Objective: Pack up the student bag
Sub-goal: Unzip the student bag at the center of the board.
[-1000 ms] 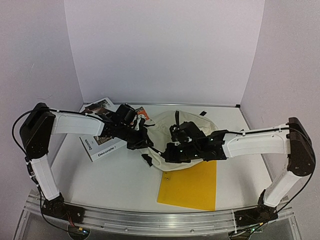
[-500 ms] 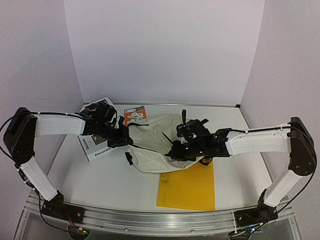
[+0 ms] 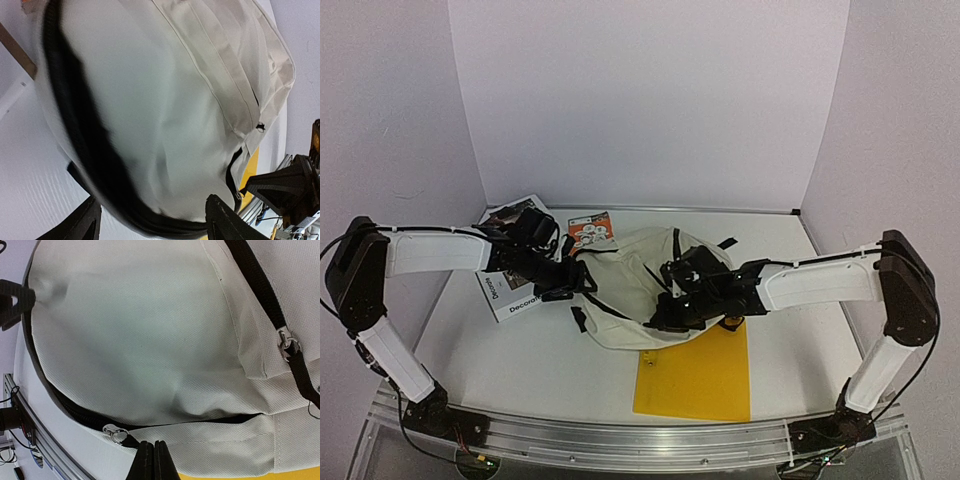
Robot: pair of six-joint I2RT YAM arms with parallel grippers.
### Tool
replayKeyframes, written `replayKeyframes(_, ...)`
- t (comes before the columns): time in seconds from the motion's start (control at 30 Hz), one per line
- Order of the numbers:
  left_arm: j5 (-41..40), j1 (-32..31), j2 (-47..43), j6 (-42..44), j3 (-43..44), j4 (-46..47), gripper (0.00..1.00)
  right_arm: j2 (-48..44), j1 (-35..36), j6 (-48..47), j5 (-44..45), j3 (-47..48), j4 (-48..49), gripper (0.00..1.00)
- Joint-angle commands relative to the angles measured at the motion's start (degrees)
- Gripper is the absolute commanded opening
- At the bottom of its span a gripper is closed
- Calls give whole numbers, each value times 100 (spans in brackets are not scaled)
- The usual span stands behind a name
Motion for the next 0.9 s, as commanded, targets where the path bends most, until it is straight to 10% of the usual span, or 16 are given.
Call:
replayKeyframes(0.0,-850,-654,-372,442,633,-828,73,69,-26,-34,-3,255,0,0)
replayKeyframes(0.6,-648,-1237,-155,-1352,191,-119,71,1,-21,30,-8,207,193,0)
replayKeyframes(0.87,-682,-1356,164,-1397,290,-58,34,-64,-12,41,66,196,221,0)
